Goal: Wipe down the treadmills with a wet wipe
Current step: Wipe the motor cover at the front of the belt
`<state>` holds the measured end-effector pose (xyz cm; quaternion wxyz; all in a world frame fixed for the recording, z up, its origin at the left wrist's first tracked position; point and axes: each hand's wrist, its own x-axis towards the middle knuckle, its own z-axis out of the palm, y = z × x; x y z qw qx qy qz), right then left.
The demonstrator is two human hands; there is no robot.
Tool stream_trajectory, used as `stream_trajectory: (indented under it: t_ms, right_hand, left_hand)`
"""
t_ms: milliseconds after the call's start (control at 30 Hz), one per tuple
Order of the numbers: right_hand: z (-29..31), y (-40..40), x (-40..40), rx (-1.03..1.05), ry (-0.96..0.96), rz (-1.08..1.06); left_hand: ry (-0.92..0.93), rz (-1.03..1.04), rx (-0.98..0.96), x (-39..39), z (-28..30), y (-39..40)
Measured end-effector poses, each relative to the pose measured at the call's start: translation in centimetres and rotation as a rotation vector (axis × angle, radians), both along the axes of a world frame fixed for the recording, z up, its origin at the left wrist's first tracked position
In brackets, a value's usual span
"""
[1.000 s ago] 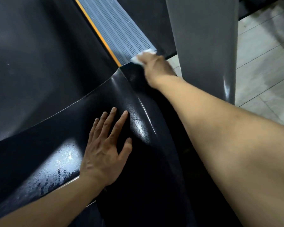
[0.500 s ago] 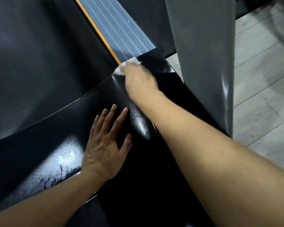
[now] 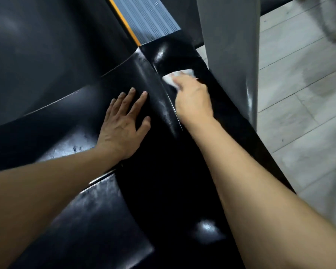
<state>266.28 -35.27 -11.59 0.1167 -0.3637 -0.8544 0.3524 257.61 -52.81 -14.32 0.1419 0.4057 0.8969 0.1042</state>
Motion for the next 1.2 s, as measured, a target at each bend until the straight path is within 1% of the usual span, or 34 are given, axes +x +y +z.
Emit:
stream_trajectory:
  t_ms: [67, 133, 200, 267, 367, 500, 600, 733, 867, 967, 1033, 1133, 1200]
  right_hand:
    - [1.2, -2.3, 1.2, 0.021, 0.015, 0.178]
    - [1.2, -3.9, 2.7, 0.099, -0.011, 0.243]
    - [1.2, -5.2, 4.9, 0.125, 0.014, 0.209]
    - [1.6, -6.3, 7.5, 0.106, 0.051, 0.165]
    - [2.4, -8.0, 11.4, 0.08, 0.022, 0.122]
    - [3.7, -10.0, 16.3, 0.099, 0.111, 0.06]
    - [4.0, -10.7, 17.8, -0.012, 0.124, -0.033]
    - [3.3, -8.9, 16.1, -0.12, 0.199, -0.138]
    - [3.0, -4.7, 11.8, -0.161, 0.21, -0.182]
    - [3.0, -1.4, 7.7, -0.189, 0.136, -0.193]
    - [3.0, 0.3, 4.9, -0.19, 0.088, -0.182]
    - [3.0, 1.4, 1.7, -0.185, 0.025, -0.078]
    - [2.6, 1.5, 0.6, -0.166, -0.073, -0.001]
  left_hand:
    - [0.027, 0.013, -0.039, 0.4, 0.5, -0.3]
    - [0.013, 0.007, -0.042, 1.6, 1.1, -1.1]
    - [0.005, -0.049, -0.024, 3.5, 1.9, -2.3]
    - [-0.016, -0.098, -0.017, 6.0, 3.1, -3.5]
    - [-0.072, -0.131, -0.026, 9.9, 5.1, -4.8]
    - [-0.124, -0.145, -0.065, 13.8, 7.4, -5.7]
    - [-0.133, -0.137, -0.078, 14.3, 8.1, -5.7]
    - [-0.079, -0.113, -0.081, 12.7, 7.8, -5.0]
    - [-0.099, -0.105, -0.173, 10.1, 6.5, -5.1]
    - [-0.111, -0.142, -0.233, 9.5, 5.4, -5.7]
    - [-0.105, -0.143, -0.228, 9.8, 4.7, -6.0]
    - [-0.112, -0.117, -0.196, 10.2, 4.2, -6.1]
    - [-0.121, -0.108, -0.172, 10.2, 3.9, -6.2]
